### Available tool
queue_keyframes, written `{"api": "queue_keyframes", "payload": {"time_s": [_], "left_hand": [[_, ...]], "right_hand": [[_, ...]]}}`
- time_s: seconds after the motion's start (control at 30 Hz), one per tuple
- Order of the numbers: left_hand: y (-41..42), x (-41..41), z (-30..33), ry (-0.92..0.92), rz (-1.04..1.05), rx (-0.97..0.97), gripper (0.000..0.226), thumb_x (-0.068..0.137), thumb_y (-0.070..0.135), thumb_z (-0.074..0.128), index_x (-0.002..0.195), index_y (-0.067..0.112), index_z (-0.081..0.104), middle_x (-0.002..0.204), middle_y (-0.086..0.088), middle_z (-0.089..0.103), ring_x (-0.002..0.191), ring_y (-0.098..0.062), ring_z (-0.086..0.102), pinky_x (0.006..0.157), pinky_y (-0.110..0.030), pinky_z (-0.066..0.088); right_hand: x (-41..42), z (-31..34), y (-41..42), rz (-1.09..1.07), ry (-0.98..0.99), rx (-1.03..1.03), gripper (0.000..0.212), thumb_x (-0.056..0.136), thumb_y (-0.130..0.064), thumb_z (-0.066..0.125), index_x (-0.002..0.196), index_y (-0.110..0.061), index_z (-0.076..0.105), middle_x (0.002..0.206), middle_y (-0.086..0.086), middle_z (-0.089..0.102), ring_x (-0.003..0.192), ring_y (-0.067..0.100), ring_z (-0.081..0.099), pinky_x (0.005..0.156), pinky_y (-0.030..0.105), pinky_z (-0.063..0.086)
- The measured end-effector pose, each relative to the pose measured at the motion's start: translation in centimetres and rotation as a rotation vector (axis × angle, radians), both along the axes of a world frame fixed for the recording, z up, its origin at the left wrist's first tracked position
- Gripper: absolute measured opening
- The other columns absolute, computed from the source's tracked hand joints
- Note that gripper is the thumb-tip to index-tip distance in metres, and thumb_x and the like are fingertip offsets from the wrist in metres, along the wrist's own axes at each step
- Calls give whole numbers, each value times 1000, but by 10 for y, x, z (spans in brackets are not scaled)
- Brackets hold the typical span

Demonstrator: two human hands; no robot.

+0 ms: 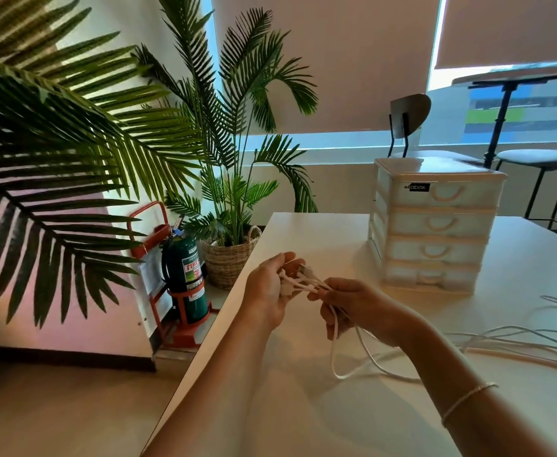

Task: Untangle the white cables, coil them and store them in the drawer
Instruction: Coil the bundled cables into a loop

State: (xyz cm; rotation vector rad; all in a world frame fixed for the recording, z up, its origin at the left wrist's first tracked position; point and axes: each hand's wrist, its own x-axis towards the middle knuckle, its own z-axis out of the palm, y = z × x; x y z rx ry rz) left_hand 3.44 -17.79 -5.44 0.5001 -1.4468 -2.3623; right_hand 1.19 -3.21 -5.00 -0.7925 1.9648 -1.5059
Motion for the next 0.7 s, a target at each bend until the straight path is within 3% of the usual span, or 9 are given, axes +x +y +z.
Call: {"api": "queue_keyframes", "payload": {"time_s": [0.17,0.27,0.33,0.43,0.53,0.7], "left_hand": [[8,1,2,48,-4,-44,35,100,29,35,88,8,59,79,-9,64,72,-21,64,64,-31,51],[10,1,1,67,21,-36,40,100,33,34,85,7,60,78,-10,65,73,-22,65,66,-32,52],[11,0,2,82,32,22,38,100,29,34,85,7,61,78,-9,65,72,-22,64,65,-31,53],[10,1,5,138,28,251,25,99,21,36,94,8,57,82,-12,65,70,-25,65,63,-35,54],[7,3,4,187,60,432,21,98,17,33,99,8,53,82,-17,63,71,-30,64,65,-40,54],[6,2,3,139,60,429,24,98,14,33,94,7,56,88,-18,62,74,-30,62,55,-34,57]], "right_hand": [[0,3,0,25,38,50,23,99,-9,35,101,0,57,66,7,56,56,17,54,58,25,50],[-2,2,-1,32,93,40,13,93,-4,46,96,2,57,67,7,57,60,17,56,71,36,54],[-3,1,-2,22,150,41,10,90,-3,52,93,4,58,68,7,57,65,20,57,78,44,53],[-2,-2,-4,-19,177,2,10,92,-2,49,87,-1,58,69,8,57,64,21,59,74,39,53],[-1,-4,-8,-91,223,-15,15,94,-4,46,86,-8,58,68,7,58,63,24,60,75,44,52],[1,-7,-13,-123,275,-5,18,94,-4,44,86,-14,57,68,3,60,63,22,60,78,49,52]]}}
